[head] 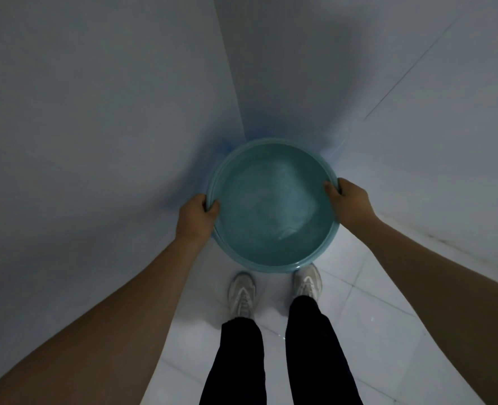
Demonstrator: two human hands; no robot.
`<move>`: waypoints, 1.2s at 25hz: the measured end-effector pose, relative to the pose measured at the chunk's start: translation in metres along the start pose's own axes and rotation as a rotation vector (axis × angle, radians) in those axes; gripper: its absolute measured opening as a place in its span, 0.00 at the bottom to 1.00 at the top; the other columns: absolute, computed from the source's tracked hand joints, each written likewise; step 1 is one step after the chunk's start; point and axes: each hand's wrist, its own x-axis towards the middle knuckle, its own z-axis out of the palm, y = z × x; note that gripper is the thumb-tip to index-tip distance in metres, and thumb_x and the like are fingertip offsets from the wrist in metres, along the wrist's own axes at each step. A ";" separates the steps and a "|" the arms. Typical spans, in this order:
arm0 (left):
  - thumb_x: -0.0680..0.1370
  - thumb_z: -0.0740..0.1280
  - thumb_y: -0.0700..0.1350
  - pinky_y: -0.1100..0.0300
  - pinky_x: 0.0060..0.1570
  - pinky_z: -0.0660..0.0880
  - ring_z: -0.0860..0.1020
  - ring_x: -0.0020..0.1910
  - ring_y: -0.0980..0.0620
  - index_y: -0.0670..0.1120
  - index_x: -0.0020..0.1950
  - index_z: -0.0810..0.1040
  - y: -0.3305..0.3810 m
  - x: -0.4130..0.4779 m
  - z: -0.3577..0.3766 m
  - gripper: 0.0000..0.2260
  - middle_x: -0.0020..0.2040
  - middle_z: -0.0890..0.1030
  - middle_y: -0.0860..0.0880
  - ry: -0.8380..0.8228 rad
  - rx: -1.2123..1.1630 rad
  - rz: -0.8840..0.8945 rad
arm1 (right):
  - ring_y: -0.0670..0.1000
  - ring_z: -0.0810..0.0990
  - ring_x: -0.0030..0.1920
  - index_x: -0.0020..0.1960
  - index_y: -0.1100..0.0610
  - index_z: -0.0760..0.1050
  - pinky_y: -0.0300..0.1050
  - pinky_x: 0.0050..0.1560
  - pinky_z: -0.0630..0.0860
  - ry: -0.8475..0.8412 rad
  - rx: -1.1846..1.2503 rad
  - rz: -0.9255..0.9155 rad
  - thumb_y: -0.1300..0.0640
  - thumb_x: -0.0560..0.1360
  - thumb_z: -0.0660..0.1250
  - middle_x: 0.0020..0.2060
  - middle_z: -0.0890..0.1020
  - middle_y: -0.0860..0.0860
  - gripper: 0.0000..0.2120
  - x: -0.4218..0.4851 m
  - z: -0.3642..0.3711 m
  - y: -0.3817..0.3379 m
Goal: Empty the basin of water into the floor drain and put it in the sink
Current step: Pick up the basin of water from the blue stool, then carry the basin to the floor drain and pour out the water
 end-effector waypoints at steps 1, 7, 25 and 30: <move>0.78 0.69 0.43 0.55 0.35 0.66 0.73 0.36 0.48 0.39 0.38 0.74 0.004 -0.004 -0.004 0.12 0.36 0.75 0.42 0.000 -0.001 0.012 | 0.56 0.72 0.36 0.40 0.63 0.70 0.49 0.40 0.69 0.007 -0.002 -0.004 0.48 0.81 0.59 0.34 0.75 0.57 0.19 -0.005 -0.007 -0.003; 0.77 0.71 0.43 0.44 0.38 0.80 0.77 0.33 0.45 0.36 0.38 0.77 0.055 -0.052 -0.057 0.13 0.33 0.78 0.41 -0.026 -0.064 0.074 | 0.56 0.72 0.38 0.43 0.67 0.72 0.48 0.39 0.67 0.043 0.020 -0.003 0.50 0.81 0.60 0.35 0.76 0.58 0.20 -0.065 -0.071 -0.037; 0.77 0.71 0.46 0.42 0.24 0.80 0.77 0.25 0.49 0.40 0.30 0.71 0.297 -0.194 -0.293 0.18 0.26 0.74 0.46 -0.070 -0.219 0.459 | 0.65 0.83 0.46 0.49 0.69 0.79 0.60 0.48 0.80 0.378 0.363 -0.081 0.47 0.79 0.64 0.43 0.84 0.64 0.23 -0.298 -0.305 -0.192; 0.77 0.71 0.44 0.60 0.18 0.75 0.77 0.19 0.55 0.40 0.31 0.74 0.350 -0.226 -0.339 0.16 0.20 0.77 0.51 -0.100 -0.269 0.515 | 0.62 0.85 0.43 0.46 0.63 0.83 0.62 0.48 0.82 0.454 0.434 -0.105 0.49 0.79 0.65 0.41 0.86 0.60 0.17 -0.352 -0.357 -0.225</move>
